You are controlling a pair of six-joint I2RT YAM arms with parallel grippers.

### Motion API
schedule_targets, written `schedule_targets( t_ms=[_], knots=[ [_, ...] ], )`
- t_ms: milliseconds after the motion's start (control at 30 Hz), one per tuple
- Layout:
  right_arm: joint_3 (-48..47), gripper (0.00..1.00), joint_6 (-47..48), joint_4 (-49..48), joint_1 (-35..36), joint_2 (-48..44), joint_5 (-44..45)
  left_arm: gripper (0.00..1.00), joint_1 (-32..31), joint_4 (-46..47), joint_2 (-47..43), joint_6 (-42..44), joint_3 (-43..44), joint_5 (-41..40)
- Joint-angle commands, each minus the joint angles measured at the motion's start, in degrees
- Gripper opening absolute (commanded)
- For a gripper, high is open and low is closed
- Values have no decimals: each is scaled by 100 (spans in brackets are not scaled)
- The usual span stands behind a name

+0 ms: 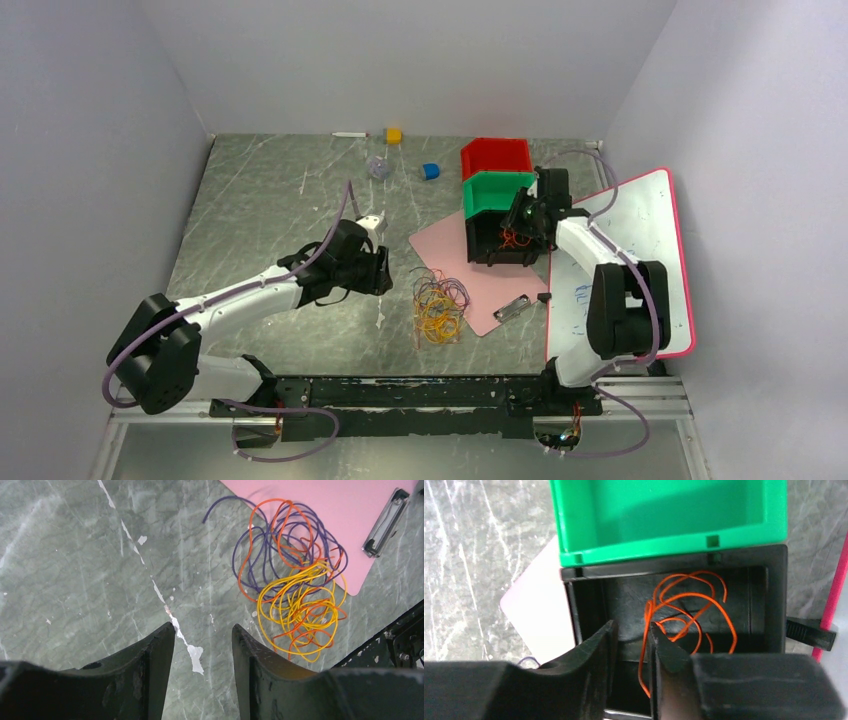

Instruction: Untangle the cables

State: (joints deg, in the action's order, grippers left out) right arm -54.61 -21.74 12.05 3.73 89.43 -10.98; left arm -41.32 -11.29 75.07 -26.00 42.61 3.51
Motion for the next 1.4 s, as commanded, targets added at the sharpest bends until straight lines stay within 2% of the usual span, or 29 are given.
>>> schedule_targets(
  t_ms=[0,100,167,367,467,700,867,967,1233,1367],
  knots=[
    [-608,38,334,461,301,-112,700,51,32,205,2,-30,-136,138],
    [-818,50,318,709,394,-391,885,51,28,218,29,-20,-145,164],
    [-863,54,259,780,413,-606,1049,51,32,228,34,-11,-140,171],
    [-588,56,-186,518,418,-1121,1678,51,32,240,8,-2,-89,183],
    [-474,55,-644,267,456,-1253,1687,51,33,224,-29,-6,-83,185],
    [-813,58,-2390,322,1393,-1029,3157,51,35,137,-151,-28,-44,99],
    [-1646,61,-4175,1800,1717,-287,4193,51,29,32,-307,-63,-37,-16],
    [-2051,62,-4890,2426,1745,106,4458,51,32,9,-399,-50,-42,-26],
    [-3147,66,-5775,3866,1743,1282,4574,51,35,-81,-449,76,-29,-96],
    [-3536,72,-6005,4340,1738,1825,4606,51,32,-101,-449,128,3,-141]
  ],
)
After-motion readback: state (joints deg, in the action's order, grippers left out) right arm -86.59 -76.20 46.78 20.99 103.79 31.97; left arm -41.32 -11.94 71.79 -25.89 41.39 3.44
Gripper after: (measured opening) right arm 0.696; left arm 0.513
